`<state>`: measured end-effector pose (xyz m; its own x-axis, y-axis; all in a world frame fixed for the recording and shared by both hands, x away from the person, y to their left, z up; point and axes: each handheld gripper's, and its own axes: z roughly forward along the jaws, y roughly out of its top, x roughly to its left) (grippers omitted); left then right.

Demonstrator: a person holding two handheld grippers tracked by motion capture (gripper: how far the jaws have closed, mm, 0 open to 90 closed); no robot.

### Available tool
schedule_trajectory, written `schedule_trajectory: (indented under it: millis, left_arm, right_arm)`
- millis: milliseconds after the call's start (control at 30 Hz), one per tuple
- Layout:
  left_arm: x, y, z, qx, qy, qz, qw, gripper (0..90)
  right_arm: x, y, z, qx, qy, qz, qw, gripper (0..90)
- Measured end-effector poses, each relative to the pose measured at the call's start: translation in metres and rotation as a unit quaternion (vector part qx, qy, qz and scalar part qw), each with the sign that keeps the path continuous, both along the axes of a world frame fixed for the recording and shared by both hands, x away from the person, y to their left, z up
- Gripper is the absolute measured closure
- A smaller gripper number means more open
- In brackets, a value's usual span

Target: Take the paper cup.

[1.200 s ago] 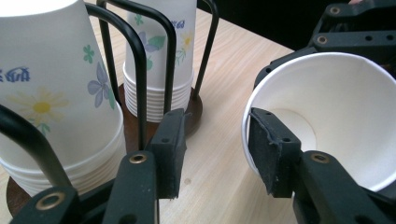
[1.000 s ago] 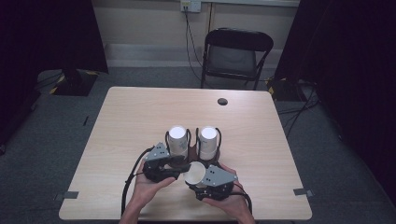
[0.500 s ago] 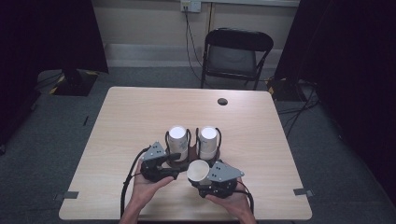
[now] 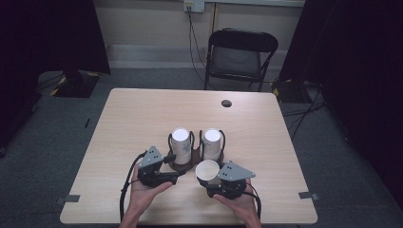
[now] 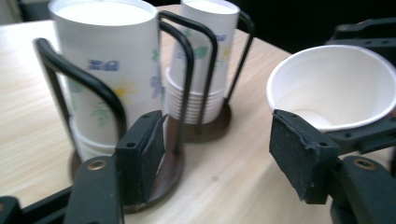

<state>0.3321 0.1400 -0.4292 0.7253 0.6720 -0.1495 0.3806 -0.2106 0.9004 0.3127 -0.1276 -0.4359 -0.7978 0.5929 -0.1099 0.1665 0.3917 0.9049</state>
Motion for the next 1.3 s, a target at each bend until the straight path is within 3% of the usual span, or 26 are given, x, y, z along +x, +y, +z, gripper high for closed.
schedule_trajectory:
  millis: [100, 367, 433, 733, 900, 1000, 1067, 1100, 1300]
  left_arm:
    - [-0.001, 0.0, -0.002, 0.029, -0.019, 0.01, 0.9994, 31.9]
    - [-0.002, 0.009, -0.014, 0.024, -0.021, 0.014, 0.9994, 26.4]
    - [-0.004, 0.011, -0.015, 0.029, -0.026, 0.015, 0.9991, 24.6]
    - [-0.006, 0.022, -0.025, 0.017, -0.027, 0.014, 0.9994, 18.3]
    - [-0.006, 0.028, -0.03, 0.021, -0.042, 0.025, 0.9986, 17.6]
    - [-0.006, 0.031, -0.033, 0.014, -0.044, 0.034, 0.9984, 17.5]
    - [-0.005, 0.033, -0.037, 0.023, -0.04, 0.056, 0.9973, 18.5]
    - [-0.005, 0.036, -0.04, 0.016, -0.036, 0.062, 0.9973, 19.3]
    - [-0.006, 0.047, -0.051, 0.001, -0.06, 0.11, 0.9922, 19.5]
  right_arm:
    - [0.001, -0.003, -0.001, 0.006, 0.003, -0.006, 1.0, 29.8]
    - [0.003, -0.011, -0.004, 0.017, 0.009, -0.024, 0.9995, 29.8]
    - [0.003, -0.014, -0.004, 0.012, 0.012, -0.029, 0.9994, 29.7]
    - [0.004, -0.025, -0.01, 0.01, 0.016, -0.05, 0.9986, 29.3]
    - [0.005, -0.034, -0.012, 0.013, 0.016, -0.064, 0.9977, 29.1]
    - [0.006, -0.038, -0.013, 0.015, 0.017, -0.072, 0.9971, 29.1]
    - [0.008, -0.044, -0.012, 0.023, 0.017, -0.083, 0.9961, 29.1]
    - [0.008, -0.045, -0.012, 0.024, 0.018, -0.085, 0.996, 29.2]
    - [0.013, -0.057, -0.011, 0.037, 0.018, -0.106, 0.9935, 29.2]
